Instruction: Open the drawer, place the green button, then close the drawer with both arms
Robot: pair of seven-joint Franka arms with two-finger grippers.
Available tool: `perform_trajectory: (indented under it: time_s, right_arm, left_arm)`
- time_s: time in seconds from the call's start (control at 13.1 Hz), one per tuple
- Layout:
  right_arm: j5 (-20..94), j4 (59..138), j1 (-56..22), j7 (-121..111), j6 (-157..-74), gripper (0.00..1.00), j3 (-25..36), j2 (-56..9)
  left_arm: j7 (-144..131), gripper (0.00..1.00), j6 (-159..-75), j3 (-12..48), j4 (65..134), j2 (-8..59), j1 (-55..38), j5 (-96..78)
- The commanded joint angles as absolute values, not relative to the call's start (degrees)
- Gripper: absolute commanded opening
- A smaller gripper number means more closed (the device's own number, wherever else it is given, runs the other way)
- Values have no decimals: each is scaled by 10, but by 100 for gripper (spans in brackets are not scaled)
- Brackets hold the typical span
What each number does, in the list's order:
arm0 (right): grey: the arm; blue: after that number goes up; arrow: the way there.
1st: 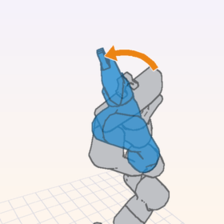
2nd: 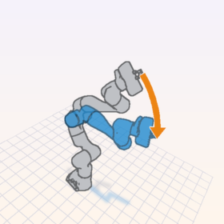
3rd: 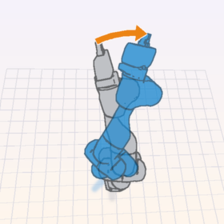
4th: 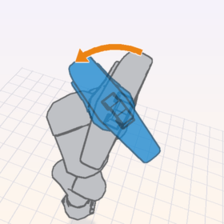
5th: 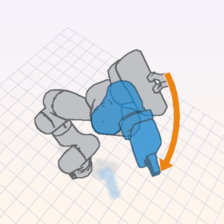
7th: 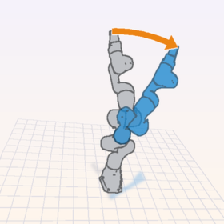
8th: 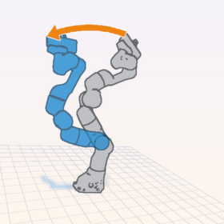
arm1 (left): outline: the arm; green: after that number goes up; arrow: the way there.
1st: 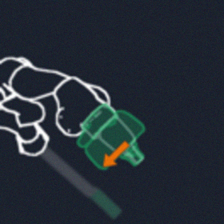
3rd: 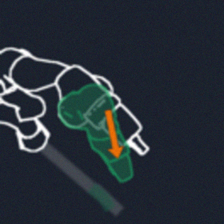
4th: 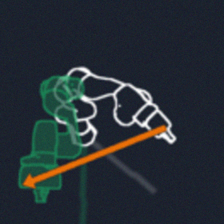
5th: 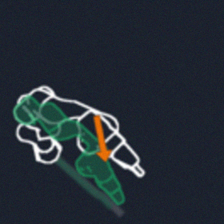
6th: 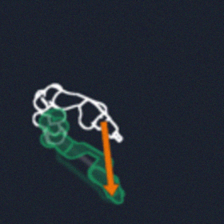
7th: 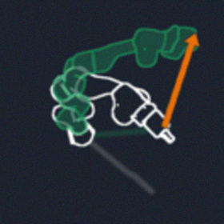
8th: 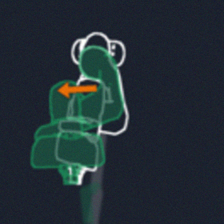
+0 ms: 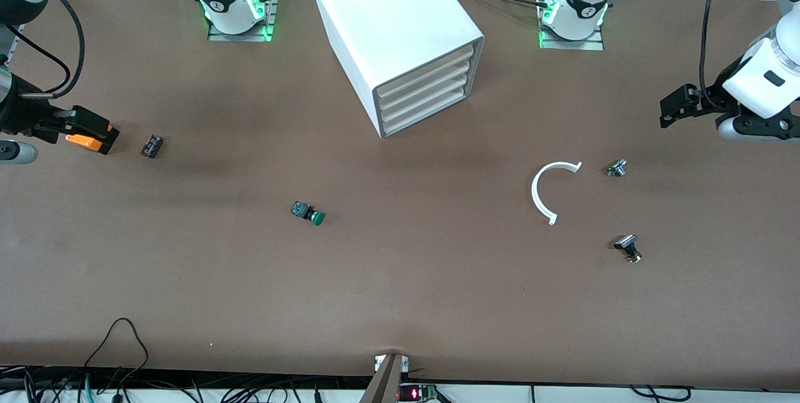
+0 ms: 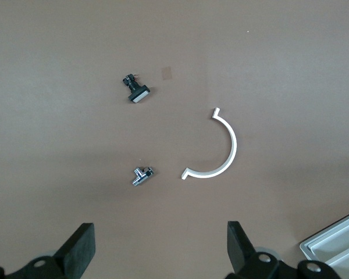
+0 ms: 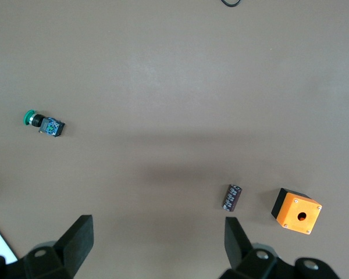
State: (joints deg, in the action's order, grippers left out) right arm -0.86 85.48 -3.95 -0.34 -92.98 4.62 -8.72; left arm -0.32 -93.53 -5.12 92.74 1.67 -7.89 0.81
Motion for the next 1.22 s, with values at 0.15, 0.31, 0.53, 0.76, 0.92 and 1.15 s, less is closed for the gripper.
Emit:
perform_trajectory:
  time_s: [0.15, 0.31, 0.53, 0.76, 0.92, 1.15]
  right_arm:
    - [-2, 860, -38, -10, -929, 100, 47, -83]
    - [-2, 860, -38, -10, -928, 100, 47, -83]
    - [-2, 860, -38, -10, -930, 100, 47, -83]
    - [-1, 860, -37, -10, -930, 100, 47, -83]
    - [-2, 860, -38, -10, -929, 100, 47, -83]
    - [-2, 860, -37, -10, -930, 100, 47, -83]
  left_arm:
    - [7, 100, -925, -50, 909, 25, -77, -1]
    - [4, 100, -924, -50, 909, 25, -77, -1]
    - [3, 100, -923, -49, 909, 25, -78, -1]
    - [4, 100, -923, -48, 908, 26, -79, 0]
    - [4, 100, -923, -48, 908, 26, -80, 0]
    - [8, 100, -925, -48, 908, 40, -80, 1]
